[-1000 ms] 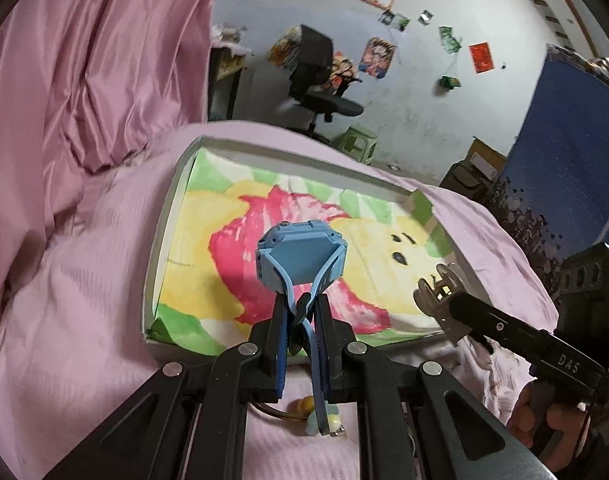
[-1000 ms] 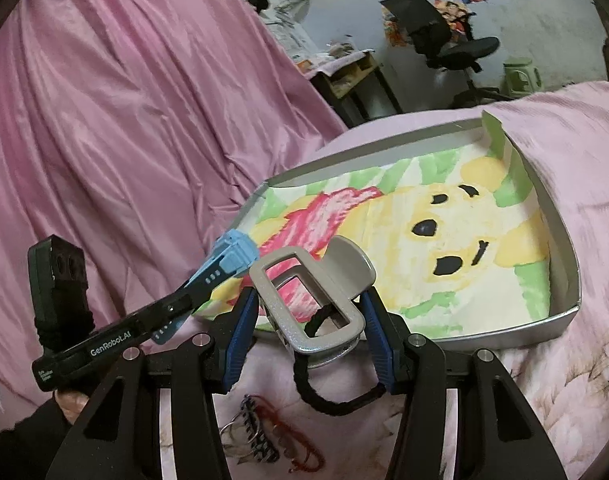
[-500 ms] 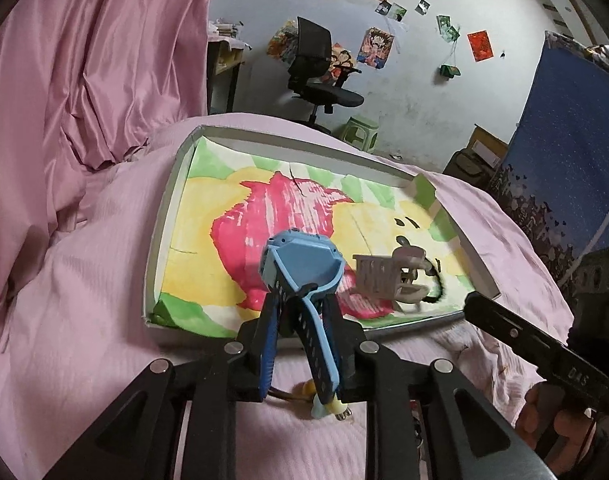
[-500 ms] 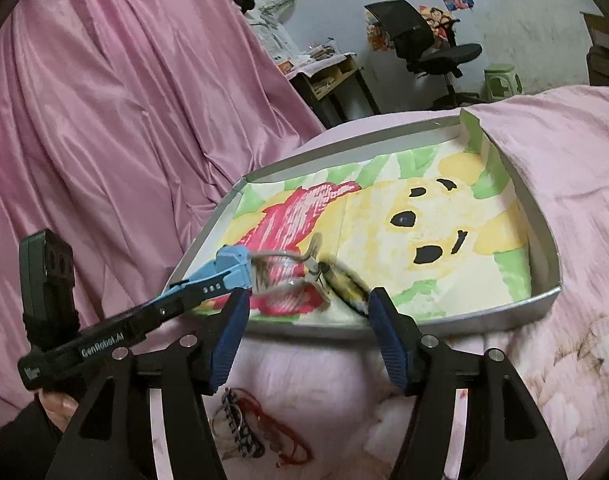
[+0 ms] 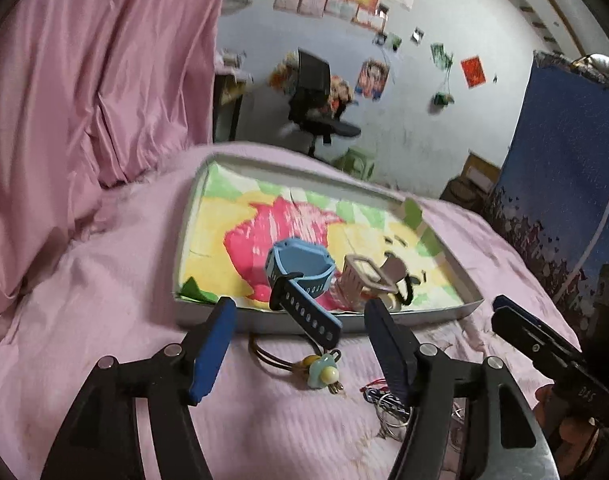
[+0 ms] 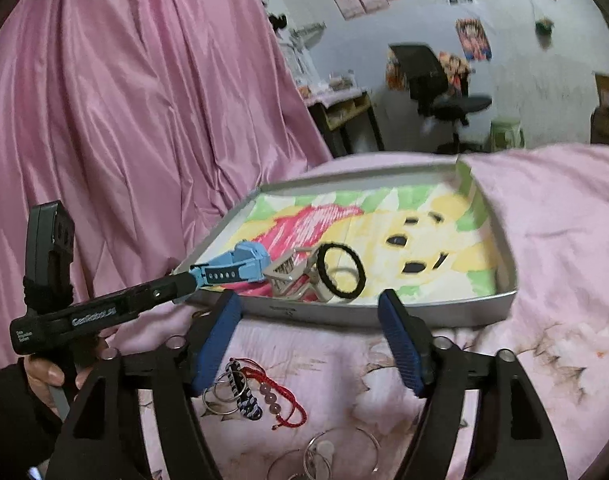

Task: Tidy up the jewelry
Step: 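Carry the smartwatch and watch case into the grey tray and release both, then move both tools back toward the remaining jewelry on the bed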

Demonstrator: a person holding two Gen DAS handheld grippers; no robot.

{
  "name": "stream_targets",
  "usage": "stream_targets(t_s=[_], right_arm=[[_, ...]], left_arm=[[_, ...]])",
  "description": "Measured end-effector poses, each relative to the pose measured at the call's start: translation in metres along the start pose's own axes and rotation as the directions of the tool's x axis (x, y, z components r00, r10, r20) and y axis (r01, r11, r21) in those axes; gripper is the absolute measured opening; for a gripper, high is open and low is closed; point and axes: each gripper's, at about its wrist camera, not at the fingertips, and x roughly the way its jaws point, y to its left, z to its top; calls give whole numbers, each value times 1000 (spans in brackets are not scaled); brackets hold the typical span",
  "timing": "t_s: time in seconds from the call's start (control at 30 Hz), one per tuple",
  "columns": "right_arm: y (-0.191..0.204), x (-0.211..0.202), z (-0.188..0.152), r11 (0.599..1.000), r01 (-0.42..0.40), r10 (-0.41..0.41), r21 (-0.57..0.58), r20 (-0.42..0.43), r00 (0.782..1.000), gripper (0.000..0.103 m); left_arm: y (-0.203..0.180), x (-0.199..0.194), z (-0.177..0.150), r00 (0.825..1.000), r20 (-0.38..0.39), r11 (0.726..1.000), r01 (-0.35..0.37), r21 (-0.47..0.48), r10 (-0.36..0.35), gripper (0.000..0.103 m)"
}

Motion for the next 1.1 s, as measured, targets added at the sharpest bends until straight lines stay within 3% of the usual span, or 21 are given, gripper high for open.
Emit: stream_targets(t_s=[0.2,0.37,0.43,0.53,0.83,1.1], right_arm=[[15,-35,-3,995,79,-72,-64,113,991,85],[23,-65,-9,988,131,-114,-85,181,977,92],[28,-73,-11,985,148,-128,-92,194,973,94],[31,-86,-17,979,178,-154,-103,204,967,98],[26,-118,-45,967,224,-200,-122,182,963,99],[28,-126,-56,958,243,-221,-152,145,964,99]], left_arm=[[-9,-36,-12,993,114,1000,-27,15,25,78],[-21,-60,-28,984,174,997,-49,52,40,83],[-25,-66,-33,981,189,996,-58,65,45,89],[-29,-73,-42,980,196,995,-60,77,44,90],[-38,-89,-67,973,219,988,-94,121,66,94],[-40,-89,-84,982,181,983,-89,159,59,98]])
